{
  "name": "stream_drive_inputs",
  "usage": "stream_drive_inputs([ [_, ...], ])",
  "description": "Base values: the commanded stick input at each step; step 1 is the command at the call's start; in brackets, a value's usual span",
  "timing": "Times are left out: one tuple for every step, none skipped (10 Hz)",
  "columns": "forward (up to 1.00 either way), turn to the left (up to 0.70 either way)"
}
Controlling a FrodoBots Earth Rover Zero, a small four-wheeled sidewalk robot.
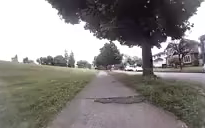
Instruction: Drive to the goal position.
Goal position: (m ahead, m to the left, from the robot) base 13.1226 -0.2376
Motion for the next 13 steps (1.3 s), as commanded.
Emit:
stream_drive_inputs([
  [0.7, 0.0],
  [0.7, 0.0],
  [0.7, 0.0],
  [0.7, 0.0],
  [0.7, 0.0],
  [0.7, 0.0],
  [0.7, 0.0],
  [0.7, 0.0],
  [0.7, 0.0],
  [0.7, 0.0],
  [0.7, 0.0],
  [0.7, 0.0],
  [0.7, 0.0],
])
